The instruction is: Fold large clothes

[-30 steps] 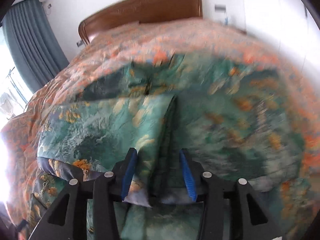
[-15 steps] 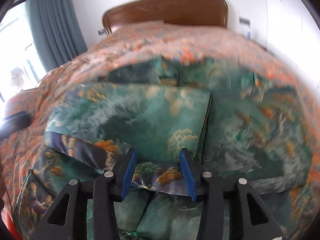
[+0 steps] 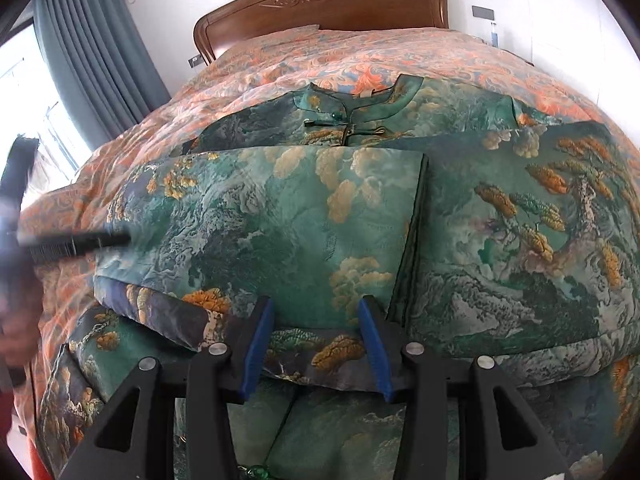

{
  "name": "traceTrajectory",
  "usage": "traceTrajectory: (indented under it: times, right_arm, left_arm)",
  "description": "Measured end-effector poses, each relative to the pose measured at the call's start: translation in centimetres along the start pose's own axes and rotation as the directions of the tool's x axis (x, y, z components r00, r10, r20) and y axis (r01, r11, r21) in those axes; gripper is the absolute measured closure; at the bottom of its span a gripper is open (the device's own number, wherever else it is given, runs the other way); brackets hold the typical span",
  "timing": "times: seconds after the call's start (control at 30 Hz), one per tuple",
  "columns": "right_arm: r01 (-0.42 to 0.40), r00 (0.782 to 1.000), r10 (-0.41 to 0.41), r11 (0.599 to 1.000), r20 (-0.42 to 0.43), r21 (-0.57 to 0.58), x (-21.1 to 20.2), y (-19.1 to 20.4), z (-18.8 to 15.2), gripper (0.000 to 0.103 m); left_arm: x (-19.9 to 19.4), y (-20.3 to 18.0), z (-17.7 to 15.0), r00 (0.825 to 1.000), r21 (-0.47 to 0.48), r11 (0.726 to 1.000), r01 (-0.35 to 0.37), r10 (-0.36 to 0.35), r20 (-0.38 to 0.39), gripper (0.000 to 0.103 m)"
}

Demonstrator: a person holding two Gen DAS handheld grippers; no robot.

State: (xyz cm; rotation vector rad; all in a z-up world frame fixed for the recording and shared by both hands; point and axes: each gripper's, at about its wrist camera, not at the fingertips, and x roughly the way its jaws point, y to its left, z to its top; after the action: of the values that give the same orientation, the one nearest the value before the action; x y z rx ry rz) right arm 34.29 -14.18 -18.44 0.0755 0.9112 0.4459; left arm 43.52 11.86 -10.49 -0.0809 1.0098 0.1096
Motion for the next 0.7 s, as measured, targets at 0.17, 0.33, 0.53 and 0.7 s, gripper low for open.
traceTrajectory:
  times: [0.17,0.33,0.53,0.7]
  right_arm:
    - [0.005,1.000,-0.005,1.000,0.009,-0.001,0.1,0.2,-0.2,0.058]
    - [-0.018,1.000,0.018,1.000,0.010,0.010,0.2,-0.2,-0.4,0.058]
    - [-0.031,0.999,0.031,0.999,0.022,0.021,0.3,-0.6,-0.7,0.058]
    - [-0.026,0.999,0.025,1.000,0.028,0.015,0.3,-0.5,-0.8,0.058]
  left_arm:
    - [6.3,1.5,0.7,0.991,-0.094,0.995,-0.019,0.006,-0.136,0.016]
    - [6.6,1.7,1.1,0.992,-0.110,0.993,-0.036,0.022,-0.128,0.012]
    - [3.4,0.4,3.6,0.998,-0.107,0.993,0.053,-0.054,-0.014,0.014]
    - [8.0,-0.5,3.9,0.995,-0.092,0.996,-0.023,0.014,-0.100,0.008]
